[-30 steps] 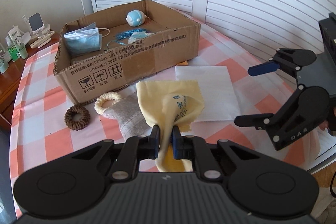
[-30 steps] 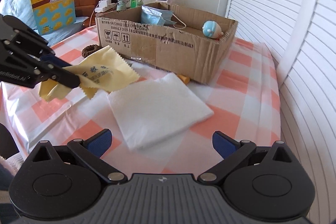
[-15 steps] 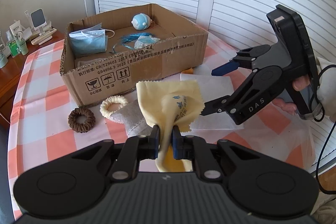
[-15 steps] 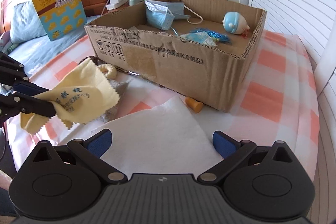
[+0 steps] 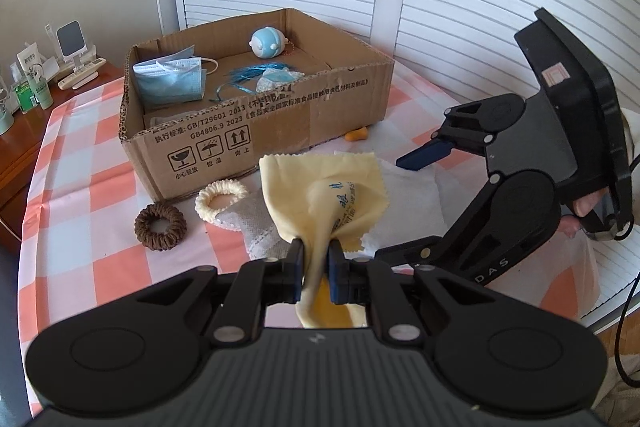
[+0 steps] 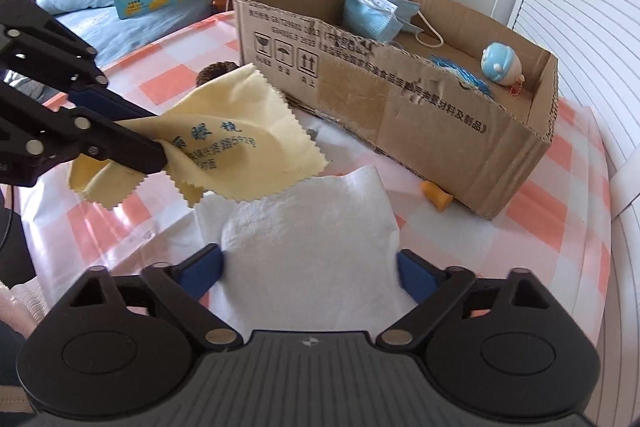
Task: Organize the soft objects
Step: 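Grasp the white tissue with the right gripper while the left gripper holds the yellow cloth, then drop the yellow cloth into the box with the left gripper while the right gripper drops the white tissue in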
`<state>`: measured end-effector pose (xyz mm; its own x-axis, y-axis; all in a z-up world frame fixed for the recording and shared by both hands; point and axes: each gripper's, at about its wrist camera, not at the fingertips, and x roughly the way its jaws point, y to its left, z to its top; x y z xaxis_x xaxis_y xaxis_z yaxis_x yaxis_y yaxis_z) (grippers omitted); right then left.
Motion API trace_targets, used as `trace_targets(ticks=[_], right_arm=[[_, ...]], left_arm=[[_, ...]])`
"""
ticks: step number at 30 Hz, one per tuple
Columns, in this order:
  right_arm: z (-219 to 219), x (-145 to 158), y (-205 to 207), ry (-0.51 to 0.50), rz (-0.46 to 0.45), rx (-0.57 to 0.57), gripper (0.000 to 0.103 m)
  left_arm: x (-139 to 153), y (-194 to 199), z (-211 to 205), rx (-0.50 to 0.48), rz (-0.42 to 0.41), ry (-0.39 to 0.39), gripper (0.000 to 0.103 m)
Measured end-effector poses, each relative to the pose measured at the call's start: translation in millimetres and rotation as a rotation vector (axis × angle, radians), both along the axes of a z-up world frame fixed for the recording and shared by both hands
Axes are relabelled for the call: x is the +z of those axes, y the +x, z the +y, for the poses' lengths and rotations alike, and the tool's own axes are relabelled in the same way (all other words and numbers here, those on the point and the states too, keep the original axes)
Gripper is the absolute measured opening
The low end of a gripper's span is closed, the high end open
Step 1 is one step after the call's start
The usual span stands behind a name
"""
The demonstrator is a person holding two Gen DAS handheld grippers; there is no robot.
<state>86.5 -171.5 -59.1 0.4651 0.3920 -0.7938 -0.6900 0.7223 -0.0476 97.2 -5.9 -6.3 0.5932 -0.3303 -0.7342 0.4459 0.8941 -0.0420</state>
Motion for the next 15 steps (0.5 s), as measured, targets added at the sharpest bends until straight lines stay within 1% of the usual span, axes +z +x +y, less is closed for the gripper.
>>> trace_targets(ticks=[3,4,7,8,10,12,15], right_arm=[[1.9,4.0,-8.2,-0.001,-0.003,0.01,0.07],[2.5,4.7,-10.4,0.0,-0.003,0.013,0.067],[4.1,6.6,-15.3,-0.001,-0.007,0.009,0.05],[4.7,7.0,-15.6,-0.004,-0.01,0.005,0.047],[4.7,7.5,-15.5,-0.008,-0.018,-0.01,0.033],[3.7,8.0,-14.3,-0.01,-0.024,-0.024,0.027],[1.5,8.7,-15.0,-0.002,-0.024,-0.037,0.025]], left_arm=[[0.8,-0.6,1.3,-0.002,-0.001,0.003,0.01],[1.1,-0.9,1.7,-0.002,-0.003,0.004,0.01],[2.9,-2.3,3.1,-0.006,-0.009,0.004,0.01],[3.7,-3.0,3.5,-0.007,-0.013,0.005,0.01],[4.8,-3.5,4.0,-0.009,-0.017,0.011,0.01],[5.9,-3.7,4.9,-0.009,-0.019,0.013,0.01],[7.2,-4.6,7.0,-0.006,-0.02,0.009,0.01]])
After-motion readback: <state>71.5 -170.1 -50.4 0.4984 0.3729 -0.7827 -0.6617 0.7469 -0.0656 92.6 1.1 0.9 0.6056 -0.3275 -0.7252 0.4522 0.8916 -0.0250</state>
